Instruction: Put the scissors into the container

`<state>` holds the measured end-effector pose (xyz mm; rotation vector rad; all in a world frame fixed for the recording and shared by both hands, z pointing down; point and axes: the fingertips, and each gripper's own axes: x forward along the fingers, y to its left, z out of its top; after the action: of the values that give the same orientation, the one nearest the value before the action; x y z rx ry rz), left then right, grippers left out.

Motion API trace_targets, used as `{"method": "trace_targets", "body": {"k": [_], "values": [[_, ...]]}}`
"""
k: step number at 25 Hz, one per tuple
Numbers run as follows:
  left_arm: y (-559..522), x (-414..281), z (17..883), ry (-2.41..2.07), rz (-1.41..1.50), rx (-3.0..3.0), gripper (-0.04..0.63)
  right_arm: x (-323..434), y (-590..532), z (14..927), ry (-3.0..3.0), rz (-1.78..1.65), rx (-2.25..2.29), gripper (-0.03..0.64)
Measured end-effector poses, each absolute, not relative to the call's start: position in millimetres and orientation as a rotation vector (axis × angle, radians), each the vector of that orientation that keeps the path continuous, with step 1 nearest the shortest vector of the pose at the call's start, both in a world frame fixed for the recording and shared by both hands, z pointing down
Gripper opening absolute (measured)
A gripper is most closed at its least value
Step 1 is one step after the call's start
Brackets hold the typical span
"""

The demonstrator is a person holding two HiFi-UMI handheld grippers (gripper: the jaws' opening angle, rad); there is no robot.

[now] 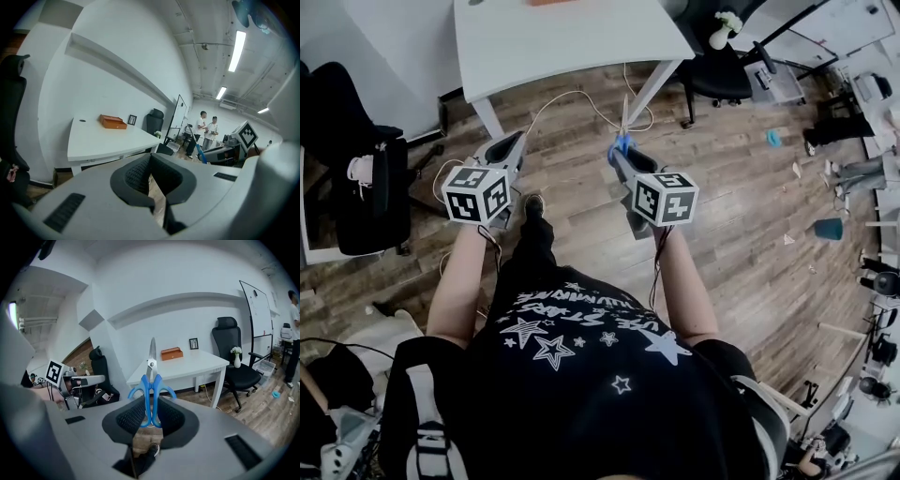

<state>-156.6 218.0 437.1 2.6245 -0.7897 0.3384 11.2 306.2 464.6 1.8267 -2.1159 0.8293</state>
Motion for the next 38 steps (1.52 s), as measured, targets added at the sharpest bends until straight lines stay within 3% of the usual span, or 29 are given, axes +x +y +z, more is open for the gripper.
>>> {"method": "trace_targets", "body": {"k": [14, 28, 38], "values": [[10.6, -109.1, 444.0, -0.791, 0.355, 2.586, 0.018, 71.0, 108.9, 473.7, -2.053, 0.905, 1.870, 0.097], [-173.9, -138.6, 434.4, -0.846, 0.286, 2.531, 0.018, 63.1, -81.3, 459.1, -2.051, 0.861, 1.876, 0.097], [-242.2, -135.7, 454.9, -0.815, 0.286, 2.487, 0.018, 67.6, -147.9, 469.9, -2.014, 0.849, 1.866, 0.097]]}}
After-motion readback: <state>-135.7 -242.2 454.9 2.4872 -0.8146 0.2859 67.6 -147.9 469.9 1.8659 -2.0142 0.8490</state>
